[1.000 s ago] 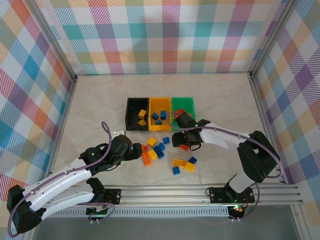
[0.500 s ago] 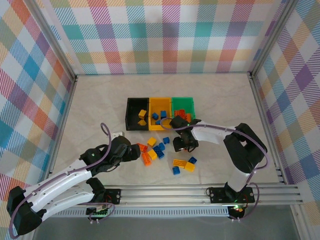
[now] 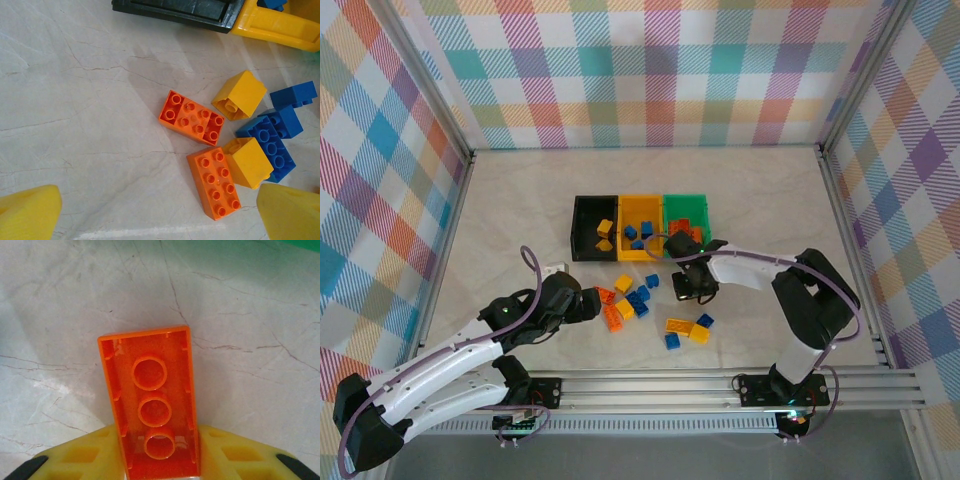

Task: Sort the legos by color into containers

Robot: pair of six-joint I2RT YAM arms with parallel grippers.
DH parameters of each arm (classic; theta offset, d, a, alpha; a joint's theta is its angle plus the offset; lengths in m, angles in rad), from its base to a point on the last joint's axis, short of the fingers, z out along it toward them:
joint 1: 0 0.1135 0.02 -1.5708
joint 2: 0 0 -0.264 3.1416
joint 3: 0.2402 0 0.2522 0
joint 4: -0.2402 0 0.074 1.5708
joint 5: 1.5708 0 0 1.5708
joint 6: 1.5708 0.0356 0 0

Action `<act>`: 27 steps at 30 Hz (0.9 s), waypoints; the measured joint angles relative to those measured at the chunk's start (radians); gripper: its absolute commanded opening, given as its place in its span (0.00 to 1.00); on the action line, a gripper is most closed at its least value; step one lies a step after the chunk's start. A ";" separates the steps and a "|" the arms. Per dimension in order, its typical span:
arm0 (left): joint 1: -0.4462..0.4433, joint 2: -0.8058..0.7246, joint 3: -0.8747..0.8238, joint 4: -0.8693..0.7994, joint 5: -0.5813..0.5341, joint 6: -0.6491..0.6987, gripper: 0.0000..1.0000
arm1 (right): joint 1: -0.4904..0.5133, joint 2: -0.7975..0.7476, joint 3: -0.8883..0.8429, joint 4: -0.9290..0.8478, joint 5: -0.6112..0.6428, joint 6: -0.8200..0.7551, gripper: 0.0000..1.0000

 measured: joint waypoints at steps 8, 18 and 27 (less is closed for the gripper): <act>0.000 0.002 0.000 0.000 0.003 0.000 1.00 | 0.000 -0.119 -0.060 0.028 0.000 0.007 0.36; 0.000 -0.001 0.002 0.000 0.003 0.000 1.00 | -0.052 -0.215 0.051 0.030 -0.007 0.007 0.37; 0.000 -0.001 0.022 -0.004 0.003 0.000 1.00 | -0.153 0.071 0.329 0.065 -0.030 0.006 0.45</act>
